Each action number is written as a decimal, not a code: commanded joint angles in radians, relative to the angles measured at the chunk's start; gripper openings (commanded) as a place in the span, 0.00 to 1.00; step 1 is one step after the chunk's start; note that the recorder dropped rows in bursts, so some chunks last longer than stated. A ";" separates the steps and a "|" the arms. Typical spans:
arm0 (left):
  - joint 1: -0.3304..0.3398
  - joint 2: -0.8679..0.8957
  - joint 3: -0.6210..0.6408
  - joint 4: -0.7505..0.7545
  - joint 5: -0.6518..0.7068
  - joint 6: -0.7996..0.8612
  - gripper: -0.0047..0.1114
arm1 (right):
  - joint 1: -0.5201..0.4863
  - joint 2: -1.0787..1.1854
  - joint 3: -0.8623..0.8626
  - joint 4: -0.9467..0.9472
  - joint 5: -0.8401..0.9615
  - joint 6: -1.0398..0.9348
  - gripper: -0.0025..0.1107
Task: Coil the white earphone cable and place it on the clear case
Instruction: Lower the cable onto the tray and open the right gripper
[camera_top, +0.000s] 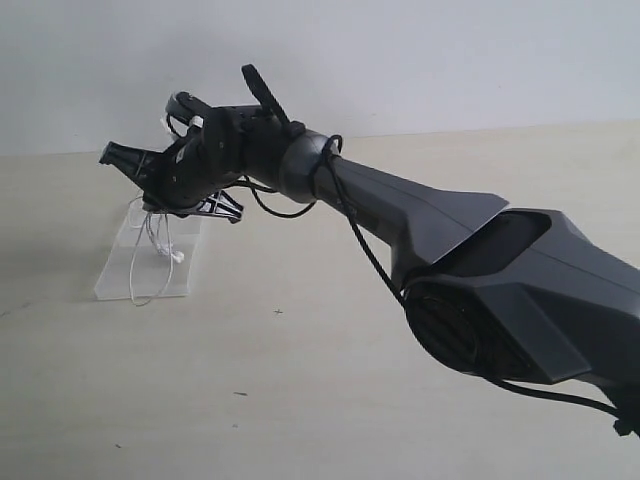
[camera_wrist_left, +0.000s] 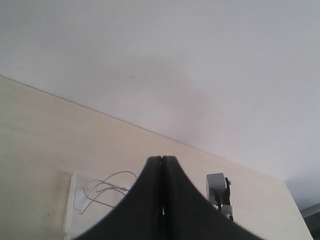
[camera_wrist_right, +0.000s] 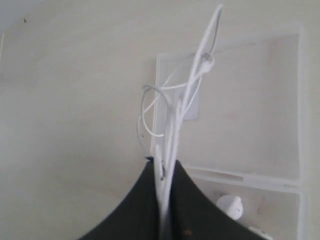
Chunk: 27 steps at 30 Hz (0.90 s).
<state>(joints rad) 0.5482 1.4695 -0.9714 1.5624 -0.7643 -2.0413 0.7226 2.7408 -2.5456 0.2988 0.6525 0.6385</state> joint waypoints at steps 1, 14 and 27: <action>-0.002 -0.008 0.003 -0.011 0.005 0.005 0.04 | -0.001 -0.005 -0.003 0.015 -0.036 -0.001 0.16; -0.002 -0.008 0.005 -0.011 0.005 0.008 0.04 | -0.001 -0.005 -0.003 0.015 -0.041 -0.001 0.41; -0.002 -0.008 0.035 -0.049 0.031 0.027 0.04 | -0.001 -0.011 -0.003 0.009 -0.035 -0.002 0.46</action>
<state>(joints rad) 0.5482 1.4695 -0.9386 1.5324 -0.7408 -2.0217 0.7226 2.7408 -2.5456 0.3148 0.6234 0.6411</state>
